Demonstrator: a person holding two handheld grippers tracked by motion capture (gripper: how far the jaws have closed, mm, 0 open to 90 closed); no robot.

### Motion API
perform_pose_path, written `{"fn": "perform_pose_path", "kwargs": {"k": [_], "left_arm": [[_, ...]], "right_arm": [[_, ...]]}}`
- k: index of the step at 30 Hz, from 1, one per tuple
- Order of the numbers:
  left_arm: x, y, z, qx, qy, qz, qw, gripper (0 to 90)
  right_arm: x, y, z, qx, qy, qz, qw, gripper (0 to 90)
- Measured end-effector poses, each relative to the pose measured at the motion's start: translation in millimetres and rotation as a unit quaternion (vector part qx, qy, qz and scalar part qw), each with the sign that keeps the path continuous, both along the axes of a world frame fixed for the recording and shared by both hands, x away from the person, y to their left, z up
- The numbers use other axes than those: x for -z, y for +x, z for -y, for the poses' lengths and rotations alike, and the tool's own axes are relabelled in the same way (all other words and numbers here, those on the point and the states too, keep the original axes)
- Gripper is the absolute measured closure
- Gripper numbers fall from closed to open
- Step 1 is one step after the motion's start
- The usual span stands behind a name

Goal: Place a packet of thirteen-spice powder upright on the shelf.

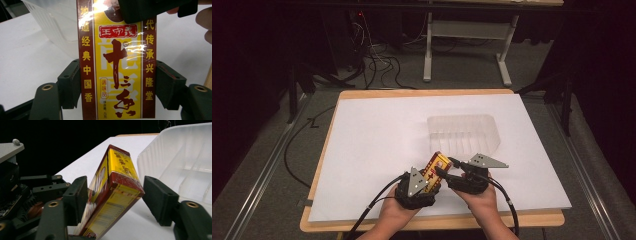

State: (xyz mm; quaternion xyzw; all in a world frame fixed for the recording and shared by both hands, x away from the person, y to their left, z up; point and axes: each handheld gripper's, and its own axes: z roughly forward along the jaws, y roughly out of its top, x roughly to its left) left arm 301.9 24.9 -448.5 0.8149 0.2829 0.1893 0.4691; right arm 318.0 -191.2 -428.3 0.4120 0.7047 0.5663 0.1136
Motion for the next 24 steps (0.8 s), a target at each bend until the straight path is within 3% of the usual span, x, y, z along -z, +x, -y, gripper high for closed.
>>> {"fn": "perform_pose_path", "kwargs": {"k": [8,13,24], "left_arm": [[2.0,-0.5,2.9,0.004,0.004,0.004,1.0,32.3],[2.9,1.2,2.2,0.003,0.003,-0.001,1.0,32.4],[4.2,1.4,1.7,0.005,0.002,0.001,1.0,32.1]], "right_arm": [[0.0,0.0,-0.2,-0.002,0.009,0.003,1.0,55.4],[-1.5,-0.5,1.0,-0.012,0.027,-0.001,0.9996,62.6],[-6.1,-4.6,-3.5,-0.013,0.028,0.004,0.9995,66.6]]}}
